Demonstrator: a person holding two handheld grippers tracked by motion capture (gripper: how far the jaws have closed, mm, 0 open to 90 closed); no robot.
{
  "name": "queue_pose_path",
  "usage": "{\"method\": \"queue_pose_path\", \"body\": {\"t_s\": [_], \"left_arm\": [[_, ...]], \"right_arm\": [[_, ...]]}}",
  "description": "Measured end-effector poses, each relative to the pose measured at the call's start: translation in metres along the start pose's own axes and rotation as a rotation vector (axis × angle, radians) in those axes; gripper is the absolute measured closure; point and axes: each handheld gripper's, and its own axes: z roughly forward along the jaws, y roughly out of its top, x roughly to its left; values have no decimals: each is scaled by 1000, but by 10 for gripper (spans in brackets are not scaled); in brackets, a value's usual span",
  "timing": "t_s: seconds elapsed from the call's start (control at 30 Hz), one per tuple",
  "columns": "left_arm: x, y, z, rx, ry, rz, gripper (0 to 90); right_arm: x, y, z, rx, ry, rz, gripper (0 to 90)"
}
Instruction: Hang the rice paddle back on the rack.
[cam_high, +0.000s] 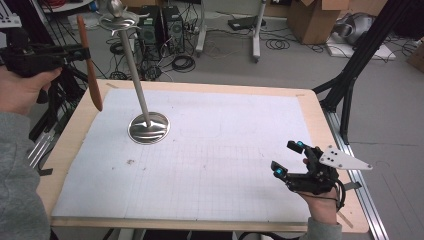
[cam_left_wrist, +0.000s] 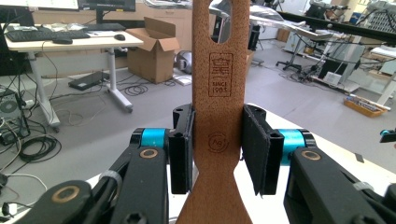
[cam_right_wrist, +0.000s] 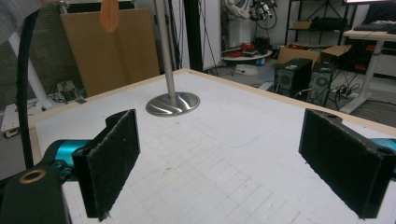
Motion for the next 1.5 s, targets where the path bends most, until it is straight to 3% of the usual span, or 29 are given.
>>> {"method": "queue_pose_path", "body": {"t_s": [0.2,0.37,0.93,1.5], "left_arm": [[-1,-1,7,3,-1,4,652],[1,-1,8,-23,-10,-9,652],[0,-2,15,-15,-26,-13,651],[-4,-5,21,29,-23,-2,651]], "right_arm": [[-1,-1,0,4,-4,-4,112],[-1,0,-3,2,-7,4,113],[-2,0,-5,-2,-11,2,113],[-1,1,-6,-1,-13,-4,113]]}}
